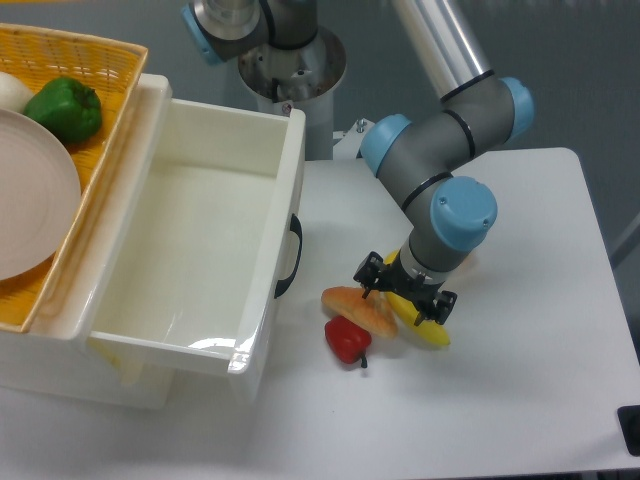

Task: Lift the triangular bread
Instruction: 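Close the gripper on the triangular bread slice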

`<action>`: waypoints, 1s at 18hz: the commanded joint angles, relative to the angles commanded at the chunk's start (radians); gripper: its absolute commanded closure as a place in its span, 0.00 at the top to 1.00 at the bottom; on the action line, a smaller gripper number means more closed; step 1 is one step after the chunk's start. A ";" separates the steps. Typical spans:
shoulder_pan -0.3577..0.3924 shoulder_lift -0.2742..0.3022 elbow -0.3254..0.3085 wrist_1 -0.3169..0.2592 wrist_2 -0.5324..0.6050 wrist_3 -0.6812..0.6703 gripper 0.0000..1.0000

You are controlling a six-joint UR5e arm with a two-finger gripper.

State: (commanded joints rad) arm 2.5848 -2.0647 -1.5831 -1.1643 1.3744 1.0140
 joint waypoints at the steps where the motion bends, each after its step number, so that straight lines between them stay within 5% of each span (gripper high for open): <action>1: -0.002 0.000 0.000 0.000 -0.002 -0.002 1.00; 14: -0.014 -0.012 -0.017 -0.002 -0.018 -0.038 1.00; 16: -0.014 -0.012 -0.017 -0.002 -0.018 -0.038 0.87; 18: -0.014 -0.015 -0.017 -0.002 -0.018 -0.038 0.64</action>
State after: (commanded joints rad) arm 2.5710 -2.0801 -1.5999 -1.1658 1.3560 0.9756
